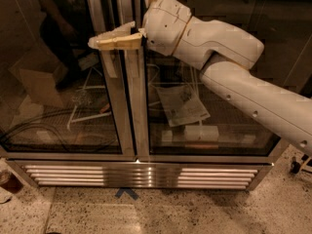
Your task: Place 7up can into top drawer
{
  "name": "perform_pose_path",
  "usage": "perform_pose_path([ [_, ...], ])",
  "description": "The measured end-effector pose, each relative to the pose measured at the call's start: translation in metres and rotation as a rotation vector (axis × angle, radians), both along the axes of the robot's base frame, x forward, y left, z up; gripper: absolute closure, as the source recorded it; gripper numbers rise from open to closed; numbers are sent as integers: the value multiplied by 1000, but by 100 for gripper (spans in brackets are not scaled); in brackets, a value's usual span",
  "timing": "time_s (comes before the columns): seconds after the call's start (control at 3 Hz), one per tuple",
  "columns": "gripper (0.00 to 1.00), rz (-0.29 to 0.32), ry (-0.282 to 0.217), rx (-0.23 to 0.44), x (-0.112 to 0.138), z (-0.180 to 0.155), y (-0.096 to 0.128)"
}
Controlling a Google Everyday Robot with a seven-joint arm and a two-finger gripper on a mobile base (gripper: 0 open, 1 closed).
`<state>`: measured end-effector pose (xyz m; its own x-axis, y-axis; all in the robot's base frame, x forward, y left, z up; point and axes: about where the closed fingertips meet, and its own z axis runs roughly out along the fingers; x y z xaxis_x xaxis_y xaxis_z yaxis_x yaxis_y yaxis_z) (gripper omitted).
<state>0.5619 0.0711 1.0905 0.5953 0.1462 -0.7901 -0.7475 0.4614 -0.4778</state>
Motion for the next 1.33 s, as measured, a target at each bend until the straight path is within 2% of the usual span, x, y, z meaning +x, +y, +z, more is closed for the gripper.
perform_pose_path([
  [0.33,0,-4,11,9,0,0,0],
  [0.67,0,-42,106,83,1,1,-1],
  [1.0,0,-74,241,156,5,1,-2],
  [1.33,0,-83,355,179,6,0,0],
])
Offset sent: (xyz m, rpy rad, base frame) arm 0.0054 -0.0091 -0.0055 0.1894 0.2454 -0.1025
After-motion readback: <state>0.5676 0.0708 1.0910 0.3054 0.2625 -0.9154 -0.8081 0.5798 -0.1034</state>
